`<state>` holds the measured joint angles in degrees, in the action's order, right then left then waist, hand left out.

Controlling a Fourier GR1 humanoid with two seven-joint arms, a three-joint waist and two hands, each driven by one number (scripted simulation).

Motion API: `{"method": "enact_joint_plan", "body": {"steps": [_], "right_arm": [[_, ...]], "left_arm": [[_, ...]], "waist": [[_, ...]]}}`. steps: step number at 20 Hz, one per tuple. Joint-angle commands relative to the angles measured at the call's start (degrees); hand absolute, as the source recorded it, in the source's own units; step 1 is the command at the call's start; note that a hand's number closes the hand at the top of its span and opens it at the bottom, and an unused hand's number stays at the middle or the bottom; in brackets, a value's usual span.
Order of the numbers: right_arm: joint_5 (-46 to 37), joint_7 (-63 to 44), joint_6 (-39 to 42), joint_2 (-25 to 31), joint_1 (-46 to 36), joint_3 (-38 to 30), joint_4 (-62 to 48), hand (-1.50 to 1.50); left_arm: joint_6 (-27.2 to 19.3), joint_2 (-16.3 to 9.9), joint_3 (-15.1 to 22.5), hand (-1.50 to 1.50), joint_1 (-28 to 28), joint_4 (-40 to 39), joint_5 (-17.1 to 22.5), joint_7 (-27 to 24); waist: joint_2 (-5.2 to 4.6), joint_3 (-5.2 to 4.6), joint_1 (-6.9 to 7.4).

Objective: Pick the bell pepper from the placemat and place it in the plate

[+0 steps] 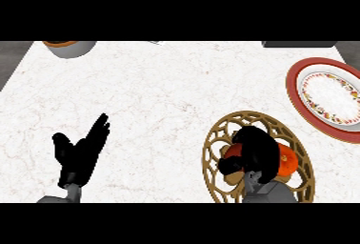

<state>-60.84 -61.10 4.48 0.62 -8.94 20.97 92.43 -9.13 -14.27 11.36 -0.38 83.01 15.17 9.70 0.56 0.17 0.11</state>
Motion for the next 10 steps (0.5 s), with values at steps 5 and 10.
{"method": "enact_joint_plan", "body": {"steps": [5, 10], "right_arm": [[-6.7, 2.7, -0.9, 1.2, 0.7, 3.2, 3.5, 1.5], [2.1, 25.4, 0.3, 9.2, 7.2, 14.7, 12.1, 1.5]], "left_arm": [[0.7, 2.2, -0.6, 0.0, 2.2, -2.6, -0.9, -1.1], [0.7, 1.5, -0.1, 0.0, 3.6, -1.6, -1.0, -1.3]], "waist": [[-0.51, -0.18, -0.2], [-0.32, -0.08, -0.12]]}}
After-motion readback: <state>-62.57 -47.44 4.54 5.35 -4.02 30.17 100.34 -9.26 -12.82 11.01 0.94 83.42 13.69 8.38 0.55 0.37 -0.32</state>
